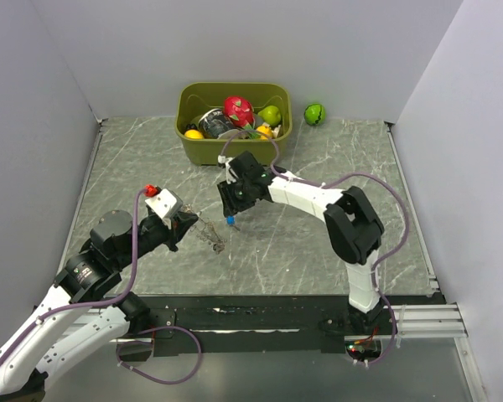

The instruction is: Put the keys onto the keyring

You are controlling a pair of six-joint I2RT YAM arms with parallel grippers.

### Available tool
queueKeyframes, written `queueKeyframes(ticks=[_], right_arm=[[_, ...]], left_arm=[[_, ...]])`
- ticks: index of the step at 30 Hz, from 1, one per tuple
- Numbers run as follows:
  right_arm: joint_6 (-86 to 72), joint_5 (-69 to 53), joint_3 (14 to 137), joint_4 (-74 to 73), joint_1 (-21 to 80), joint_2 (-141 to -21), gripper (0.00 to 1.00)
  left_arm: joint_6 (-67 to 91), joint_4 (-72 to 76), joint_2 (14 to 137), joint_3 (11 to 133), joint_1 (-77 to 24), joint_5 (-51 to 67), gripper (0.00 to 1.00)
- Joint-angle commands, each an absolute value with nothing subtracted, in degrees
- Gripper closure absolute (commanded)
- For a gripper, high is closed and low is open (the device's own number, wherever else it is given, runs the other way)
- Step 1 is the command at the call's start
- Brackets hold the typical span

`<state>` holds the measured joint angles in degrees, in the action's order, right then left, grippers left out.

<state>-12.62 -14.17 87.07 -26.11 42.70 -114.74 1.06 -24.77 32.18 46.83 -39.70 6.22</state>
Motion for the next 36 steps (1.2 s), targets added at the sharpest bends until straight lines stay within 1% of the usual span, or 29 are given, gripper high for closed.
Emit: queueKeyframes(ticks=[1,6,10,16,25,31,36], right_arm=[[-6.16,-13.1,85.34,-22.15,43.77,-109.6,0.48],[-1.68,-10.91,88.41,-25.74,46.14,-112.93,0.48],[1.21,-5.47,91.66,-28.29,48.51,-115.74,0.48],[2.99,-2.55,94.22,-29.97,50.62,-119.18,0.48],[3.16,5.44,97.12,-32.78,52.12,-122.69,0.49],[3.95,4.13,95.45,-32.26,52.3,-121.99,0.5],[4.39,2.82,95.1,-32.25,52.38,-122.25,0.54]], left_arm=[[0.62,-21.8,32.26,47.02,-39.29,6.77,0.99],[0.62,-21.62,32.25,47.02,-39.29,6.59,0.99],[0.62,-21.71,32.08,46.93,-39.29,6.5,0.99],[0.62,-21.8,32.08,46.93,-39.2,6.42,0.99],[0.62,-21.8,32.26,46.85,-39.2,6.68,0.99],[0.62,-21.8,32.34,46.93,-39.2,6.5,0.99],[0.7,-21.88,32.08,46.93,-39.11,6.59,0.99]])
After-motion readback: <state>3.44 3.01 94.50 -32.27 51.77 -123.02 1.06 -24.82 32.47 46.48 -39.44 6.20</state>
